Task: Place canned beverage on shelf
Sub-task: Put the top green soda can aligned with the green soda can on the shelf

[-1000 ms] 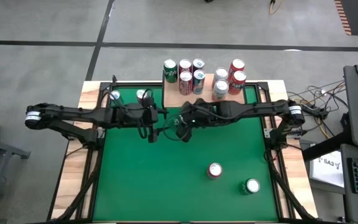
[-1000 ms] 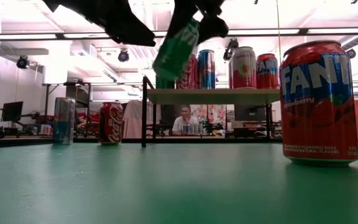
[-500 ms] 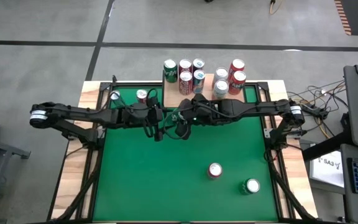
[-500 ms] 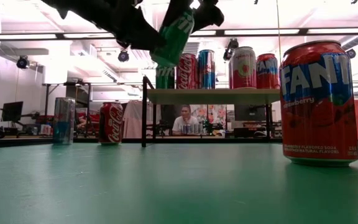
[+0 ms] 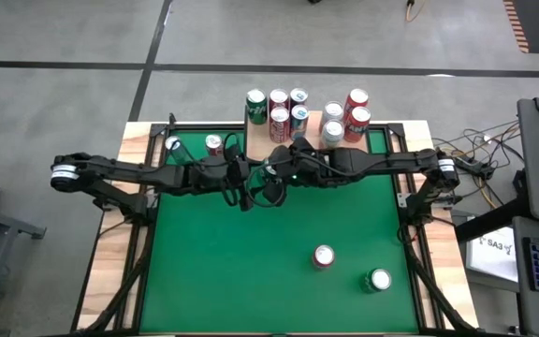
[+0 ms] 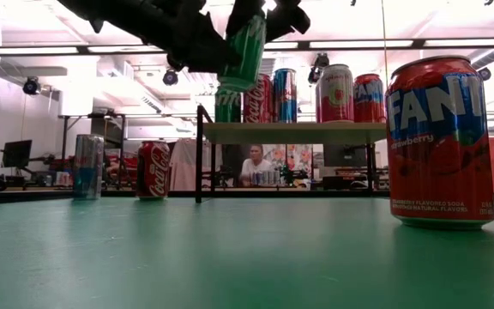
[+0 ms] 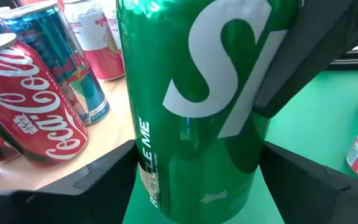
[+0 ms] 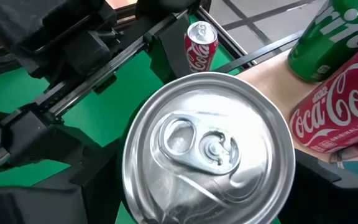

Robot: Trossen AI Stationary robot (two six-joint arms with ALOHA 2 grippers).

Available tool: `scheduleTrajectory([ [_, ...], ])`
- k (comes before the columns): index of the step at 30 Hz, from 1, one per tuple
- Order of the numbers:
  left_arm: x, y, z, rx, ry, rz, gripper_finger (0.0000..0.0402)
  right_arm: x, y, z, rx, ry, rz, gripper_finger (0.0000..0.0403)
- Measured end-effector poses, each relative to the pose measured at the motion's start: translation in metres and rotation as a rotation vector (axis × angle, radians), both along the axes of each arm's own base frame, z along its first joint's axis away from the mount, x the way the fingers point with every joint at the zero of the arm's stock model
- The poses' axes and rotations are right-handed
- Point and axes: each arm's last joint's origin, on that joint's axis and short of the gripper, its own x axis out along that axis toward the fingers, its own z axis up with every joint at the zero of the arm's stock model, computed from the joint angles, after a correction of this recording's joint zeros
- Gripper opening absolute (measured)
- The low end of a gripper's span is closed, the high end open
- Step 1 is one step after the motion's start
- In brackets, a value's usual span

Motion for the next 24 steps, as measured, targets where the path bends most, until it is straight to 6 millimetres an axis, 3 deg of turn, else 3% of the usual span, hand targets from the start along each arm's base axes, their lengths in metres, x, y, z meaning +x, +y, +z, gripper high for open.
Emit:
scheduleTrajectory([
  [24,0.0007,0.0007,0.0041,-0.006,-0.050,0.030,0.0314,0.0008,-0.0008,0.0024,-0.009,-0.028,-0.026,0.0301],
])
